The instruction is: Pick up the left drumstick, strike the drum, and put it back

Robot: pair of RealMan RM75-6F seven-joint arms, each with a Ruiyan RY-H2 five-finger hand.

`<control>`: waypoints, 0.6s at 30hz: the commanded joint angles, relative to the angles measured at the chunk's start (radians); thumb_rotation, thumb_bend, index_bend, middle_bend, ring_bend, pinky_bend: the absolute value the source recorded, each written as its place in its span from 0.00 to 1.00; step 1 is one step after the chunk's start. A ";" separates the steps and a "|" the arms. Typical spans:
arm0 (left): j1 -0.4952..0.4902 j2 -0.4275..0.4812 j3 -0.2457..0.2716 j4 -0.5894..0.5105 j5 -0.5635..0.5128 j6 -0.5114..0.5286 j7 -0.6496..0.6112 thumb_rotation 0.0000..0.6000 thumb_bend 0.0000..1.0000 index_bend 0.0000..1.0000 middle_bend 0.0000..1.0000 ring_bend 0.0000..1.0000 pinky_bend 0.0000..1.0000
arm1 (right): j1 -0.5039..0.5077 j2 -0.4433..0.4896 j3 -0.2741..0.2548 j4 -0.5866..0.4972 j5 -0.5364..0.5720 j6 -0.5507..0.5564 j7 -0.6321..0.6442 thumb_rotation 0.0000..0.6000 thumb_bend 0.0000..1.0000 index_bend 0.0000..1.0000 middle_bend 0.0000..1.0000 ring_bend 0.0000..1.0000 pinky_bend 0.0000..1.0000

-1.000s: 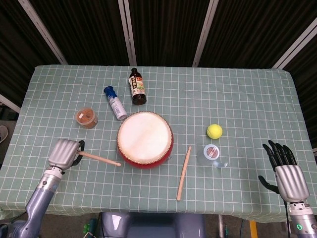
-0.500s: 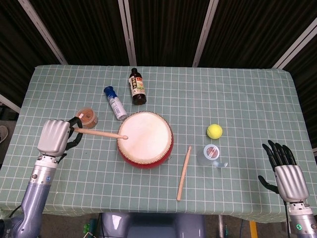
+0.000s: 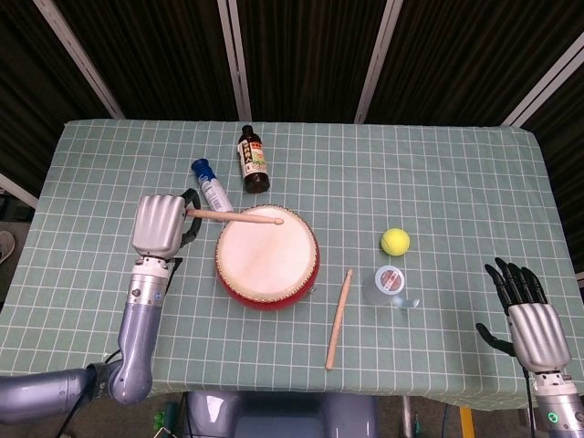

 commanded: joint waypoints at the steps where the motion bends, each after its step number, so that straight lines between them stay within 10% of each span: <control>1: -0.044 -0.009 0.129 0.015 -0.235 -0.026 0.369 1.00 0.51 0.75 1.00 1.00 0.97 | 0.000 0.002 0.001 0.000 0.000 0.001 0.004 1.00 0.26 0.00 0.00 0.00 0.07; 7: -0.090 0.007 0.098 -0.095 -0.539 0.063 0.595 1.00 0.51 0.75 1.00 1.00 0.98 | -0.001 0.002 -0.001 -0.004 -0.005 0.003 0.000 1.00 0.26 0.00 0.00 0.00 0.07; 12: -0.019 0.007 0.055 -0.100 -0.139 0.056 0.130 1.00 0.51 0.75 1.00 1.00 0.98 | -0.002 0.000 -0.001 -0.003 -0.005 0.006 -0.007 1.00 0.26 0.00 0.00 0.00 0.07; 18: 0.005 0.020 0.018 -0.127 0.114 0.119 -0.112 1.00 0.51 0.75 1.00 1.00 0.98 | -0.003 -0.001 -0.002 -0.004 -0.008 0.007 -0.015 1.00 0.26 0.00 0.00 0.00 0.07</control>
